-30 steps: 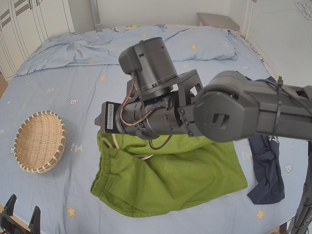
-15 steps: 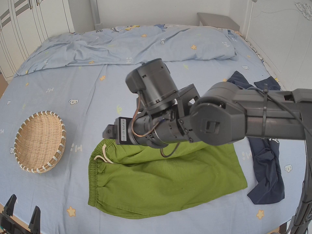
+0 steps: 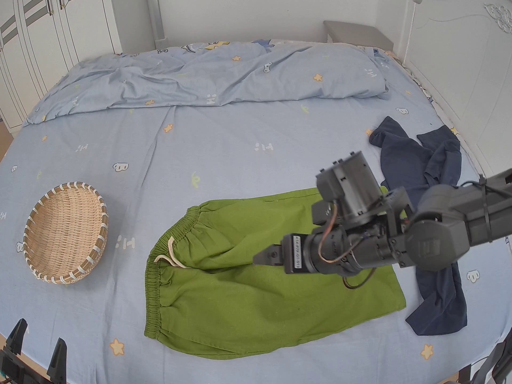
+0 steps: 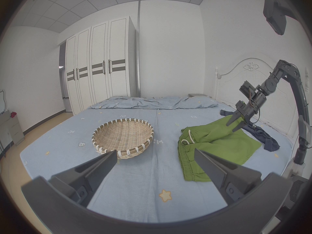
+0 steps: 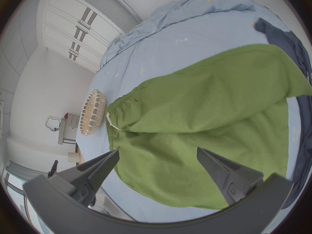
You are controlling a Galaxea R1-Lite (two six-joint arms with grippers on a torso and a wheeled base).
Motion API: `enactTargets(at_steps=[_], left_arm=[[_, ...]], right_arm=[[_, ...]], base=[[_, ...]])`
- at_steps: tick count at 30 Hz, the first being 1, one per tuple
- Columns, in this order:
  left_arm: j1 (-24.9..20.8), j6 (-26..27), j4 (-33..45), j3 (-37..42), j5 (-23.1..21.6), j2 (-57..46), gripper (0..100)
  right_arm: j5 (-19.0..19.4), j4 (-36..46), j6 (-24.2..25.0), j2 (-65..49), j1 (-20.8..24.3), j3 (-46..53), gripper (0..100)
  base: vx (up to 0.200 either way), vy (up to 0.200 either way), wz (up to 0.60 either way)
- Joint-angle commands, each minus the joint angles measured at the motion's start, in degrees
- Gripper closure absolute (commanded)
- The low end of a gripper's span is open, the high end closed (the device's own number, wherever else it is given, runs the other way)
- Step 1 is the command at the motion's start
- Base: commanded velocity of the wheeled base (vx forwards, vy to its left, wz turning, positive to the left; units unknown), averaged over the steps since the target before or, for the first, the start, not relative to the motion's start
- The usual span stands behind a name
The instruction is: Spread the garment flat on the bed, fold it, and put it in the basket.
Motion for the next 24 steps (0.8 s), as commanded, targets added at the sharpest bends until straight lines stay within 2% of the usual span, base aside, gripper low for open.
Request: enactTargets(at_steps=[1,3,4,5,8,10,11,12,14,16,17,18,19,21,23,24], left_arm=[[0.1,1.1,-1.2,-0.7,-0.5,-0.8,0],[0.1,0.9,-1.3,-1.0,-0.6,-0.8,0],[-1.0,-3.4,-1.0,-15.5,-1.6,1.5,0],[-1.9,-6.5,1.2,-21.4,-1.9,4.3,0],[-3.6,-8.3,10.5,-28.6,-5.6,10.4,0],[-3.8,-8.6,12.1,-29.1,-7.1,11.5,0],[-4.8,-12.9,14.5,-28.7,-15.2,17.6,0],[-5.3,-15.9,14.4,-28.3,-17.7,20.2,0],[-6.3,-25.6,12.9,-27.7,-24.2,27.3,0],[-7.5,-33.5,8.4,-26.8,-30.3,35.9,0],[-7.6,-35.4,6.2,-25.8,-31.9,39.1,0],[-7.5,-36.5,4.4,-24.9,-33.0,41.7,0],[-6.8,-37.6,-0.8,-22.2,-35.8,48.3,0],[-6.8,-37.2,-5.0,-19.6,-37.4,53.0,0],[-6.8,-34.8,-11.3,-15.9,-41.3,60.9,0],[-6.8,-34.8,-11.3,-15.9,-41.3,60.9,0]], right_arm=[[6.1,-26.5,-0.3,-14.1,-10.6,36.6,0],[6.1,-26.7,-0.3,-14.1,-10.7,36.8,0],[6.1,-30.1,-0.3,-13.7,-11.9,40.8,0],[6.2,-31.4,-0.3,-13.5,-12.5,42.1,0],[7.1,-34.3,-0.3,-13.1,-13.1,44.6,0],[7.3,-34.9,-0.2,-13.0,-13.2,45.0,0],[8.4,-37.0,0.0,-12.3,-14.7,46.7,0],[8.5,-37.6,0.0,-12.2,-15.3,47.1,0],[9.4,-38.9,-0.2,-11.5,-17.0,47.8,0],[9.9,-39.4,-0.2,-10.7,-18.4,48.1,0],[10.0,-39.5,-0.3,-10.4,-18.9,48.4,0],[10.0,-39.6,-0.3,-10.1,-19.2,48.5,0],[10.1,-39.6,-0.3,-9.5,-20.0,49.1,0],[10.1,-39.6,-0.3,-8.9,-20.8,49.3,0],[10.2,-39.9,-0.3,-8.1,-22.4,49.6,0],[10.2,-39.9,-0.3,-8.1,-22.4,49.6,0]], base=[[0.000,0.000,0.00],[0.000,0.000,0.00],[0.000,0.000,0.00],[0.000,0.000,0.00],[0.000,0.000,0.00],[0.000,0.000,0.00],[0.000,0.000,0.00],[0.000,0.000,0.00],[0.000,0.000,0.00],[0.000,0.000,0.00],[0.000,0.000,0.00],[0.000,0.000,0.00],[0.000,0.000,0.00],[0.000,0.000,0.00],[0.000,0.000,0.00],[0.000,0.000,0.00]])
